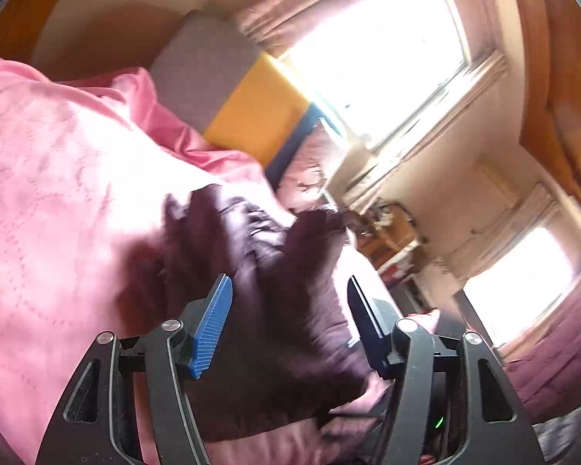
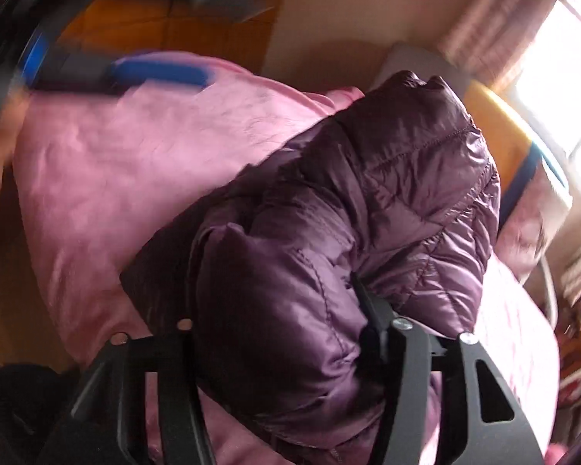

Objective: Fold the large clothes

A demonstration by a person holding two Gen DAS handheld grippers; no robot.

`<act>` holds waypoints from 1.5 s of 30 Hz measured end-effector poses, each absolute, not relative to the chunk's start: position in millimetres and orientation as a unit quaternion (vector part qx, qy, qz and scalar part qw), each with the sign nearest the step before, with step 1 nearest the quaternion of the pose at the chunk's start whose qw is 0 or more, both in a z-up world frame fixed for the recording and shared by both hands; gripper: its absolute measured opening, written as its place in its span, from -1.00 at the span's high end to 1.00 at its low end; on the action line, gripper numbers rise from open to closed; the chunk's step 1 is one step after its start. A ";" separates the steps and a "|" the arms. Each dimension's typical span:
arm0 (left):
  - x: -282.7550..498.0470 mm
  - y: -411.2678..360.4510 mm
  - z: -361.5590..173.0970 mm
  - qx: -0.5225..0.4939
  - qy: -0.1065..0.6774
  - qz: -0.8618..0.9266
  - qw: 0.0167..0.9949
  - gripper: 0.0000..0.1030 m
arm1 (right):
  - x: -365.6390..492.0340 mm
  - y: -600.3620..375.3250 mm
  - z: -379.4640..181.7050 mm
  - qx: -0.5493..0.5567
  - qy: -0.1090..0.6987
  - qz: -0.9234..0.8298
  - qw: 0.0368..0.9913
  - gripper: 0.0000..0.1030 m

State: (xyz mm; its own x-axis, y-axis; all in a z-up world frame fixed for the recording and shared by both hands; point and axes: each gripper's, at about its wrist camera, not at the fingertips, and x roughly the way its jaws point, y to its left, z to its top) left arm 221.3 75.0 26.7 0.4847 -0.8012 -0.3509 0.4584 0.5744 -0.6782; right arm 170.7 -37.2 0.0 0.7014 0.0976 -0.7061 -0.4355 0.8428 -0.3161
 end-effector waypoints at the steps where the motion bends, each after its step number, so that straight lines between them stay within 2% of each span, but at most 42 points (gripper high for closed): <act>1: 221.2 68.9 30.7 -0.254 0.333 -0.388 0.821 -0.52 | 166.1 -28.0 -6.7 -0.251 0.349 0.153 0.890 -0.39; 2: 224.4 61.4 34.0 -0.247 0.338 -0.401 0.815 -0.60 | 165.3 -24.3 -11.1 -0.258 0.343 0.154 0.890 -0.53; 4: 230.5 43.6 38.1 -0.232 0.347 -0.406 0.813 -0.60 | 156.6 -19.1 -18.5 -0.268 0.328 0.156 0.892 -0.67; 8: 251.0 1.1 36.2 -0.170 0.395 -0.415 0.801 -0.60 | 140.7 -19.9 -13.9 -0.244 0.306 0.192 0.900 -0.83; 9: 253.6 -11.2 32.6 -0.160 0.412 -0.425 0.790 -0.53 | 134.4 -21.2 -9.2 -0.238 0.301 0.199 0.902 -0.84; 10: 258.2 -21.4 29.2 -0.149 0.425 -0.421 0.787 -0.21 | 131.9 -24.7 -6.8 -0.230 0.298 0.206 0.903 -0.87; 11: 264.4 -31.5 26.3 -0.133 0.437 -0.414 0.787 0.34 | 132.2 -25.5 -4.1 -0.222 0.297 0.212 0.904 -0.90; 12: 269.3 -40.9 24.3 -0.117 0.447 -0.414 0.784 0.52 | 130.3 -34.5 1.1 -0.205 0.299 0.222 0.905 -0.90; 13: 270.8 -43.6 22.8 -0.115 0.454 -0.409 0.783 0.62 | 129.6 -43.4 7.7 -0.182 0.303 0.238 0.905 -0.90; 16: 274.4 -45.2 22.6 -0.099 0.465 -0.399 0.784 0.72 | 121.3 -90.3 37.7 -0.078 0.307 0.305 0.898 -0.88; 19: 280.5 -45.4 23.8 -0.090 0.469 -0.394 0.785 0.73 | 112.0 -144.4 58.7 -0.004 0.293 0.322 0.900 -0.81; 20: 281.7 -42.8 23.9 -0.095 0.471 -0.392 0.784 0.73 | 114.1 -163.1 59.4 0.014 0.295 0.308 0.904 -0.54; 22: 286.4 -33.2 24.0 -0.109 0.475 -0.392 0.780 0.73 | 124.2 -184.6 51.8 0.028 0.311 0.274 0.910 -0.16; 23: 287.4 -31.3 24.3 -0.112 0.476 -0.391 0.780 0.73 | 129.4 -193.4 47.2 0.029 0.320 0.255 0.912 -0.12; 26: 288.3 -21.8 21.2 -0.116 0.482 -0.381 0.780 0.73 | 142.6 -187.2 30.2 0.020 0.345 0.256 0.903 -0.10; 31: 290.0 9.9 19.3 -0.151 0.491 -0.338 0.788 0.73 | 144.9 -122.0 -0.5 -0.031 0.364 0.257 0.895 -0.12; 33: 287.2 20.9 26.3 -0.174 0.486 -0.313 0.797 0.63 | 148.5 -105.0 -12.1 -0.030 0.368 0.239 0.898 -0.12; 36: 282.5 24.0 34.2 -0.200 0.481 -0.275 0.808 0.07 | 157.5 -90.7 -21.0 -0.040 0.366 0.229 0.901 -0.12; 37: 281.8 20.3 35.9 -0.199 0.479 -0.265 0.813 -0.20 | 156.1 -87.4 -20.8 -0.049 0.363 0.231 0.901 -0.12; 40: 284.9 0.8 29.7 -0.140 0.473 -0.213 0.843 -0.17 | 149.0 -83.7 -22.7 -0.066 0.355 0.243 0.900 -0.12; 41: 287.1 -1.7 24.1 -0.136 0.476 -0.205 0.844 -0.01 | 146.7 -85.9 -23.0 -0.065 0.355 0.253 0.898 -0.12; 45: 293.5 6.4 -4.0 -0.166 0.483 -0.195 0.837 0.03 | 142.1 -108.6 -5.4 -0.034 0.372 0.330 0.867 -0.23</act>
